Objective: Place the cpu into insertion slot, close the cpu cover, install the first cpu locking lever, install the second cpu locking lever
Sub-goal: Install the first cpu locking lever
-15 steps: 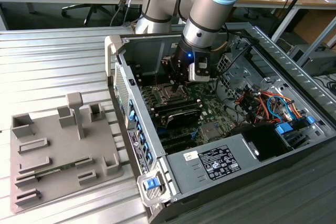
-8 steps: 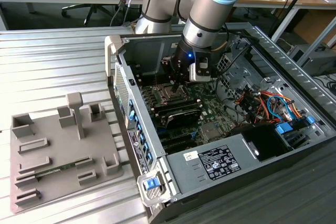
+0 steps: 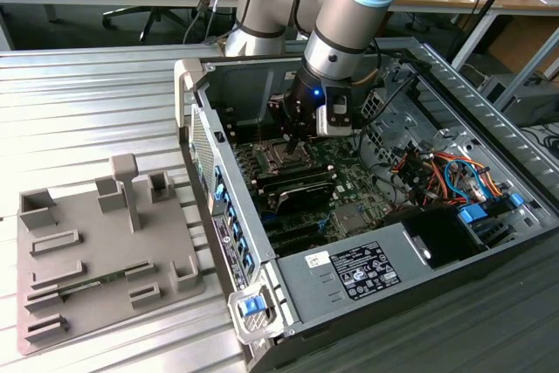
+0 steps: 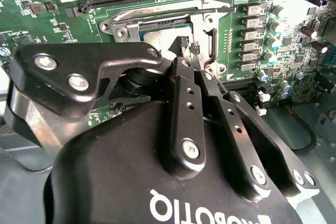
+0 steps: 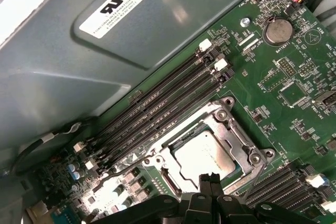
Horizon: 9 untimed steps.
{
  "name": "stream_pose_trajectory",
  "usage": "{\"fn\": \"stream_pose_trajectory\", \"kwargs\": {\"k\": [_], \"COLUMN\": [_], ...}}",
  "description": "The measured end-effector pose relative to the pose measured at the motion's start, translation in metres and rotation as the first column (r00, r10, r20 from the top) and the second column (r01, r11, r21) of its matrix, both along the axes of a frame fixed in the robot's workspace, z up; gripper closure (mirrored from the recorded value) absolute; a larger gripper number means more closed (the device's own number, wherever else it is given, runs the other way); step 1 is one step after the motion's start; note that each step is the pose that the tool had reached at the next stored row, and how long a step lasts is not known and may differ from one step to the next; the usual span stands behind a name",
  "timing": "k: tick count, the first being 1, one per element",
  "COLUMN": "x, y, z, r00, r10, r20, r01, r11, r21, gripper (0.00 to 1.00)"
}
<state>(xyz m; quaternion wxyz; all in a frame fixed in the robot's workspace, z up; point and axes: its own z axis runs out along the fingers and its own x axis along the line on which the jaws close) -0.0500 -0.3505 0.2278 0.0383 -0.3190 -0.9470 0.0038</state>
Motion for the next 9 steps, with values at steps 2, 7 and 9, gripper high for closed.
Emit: {"fn": "stream_pose_trajectory", "kwargs": {"k": [2,7,9], "x": [0.0000,0.0000,0.0000], "y": [0.0000,0.0000,0.0000], "z": [0.0000,0.0000,0.0000], "r00": [0.9999,0.9995,0.9993], "r10": [0.011,0.031,0.037], "r20": [0.0000,0.0000,0.0000], "r01": [-0.011,-0.031,-0.037], "r11": [0.9999,0.9995,0.9993], "r21": [-0.0001,0.0000,0.0000], "gripper": [0.89,0.89,0.89]}}
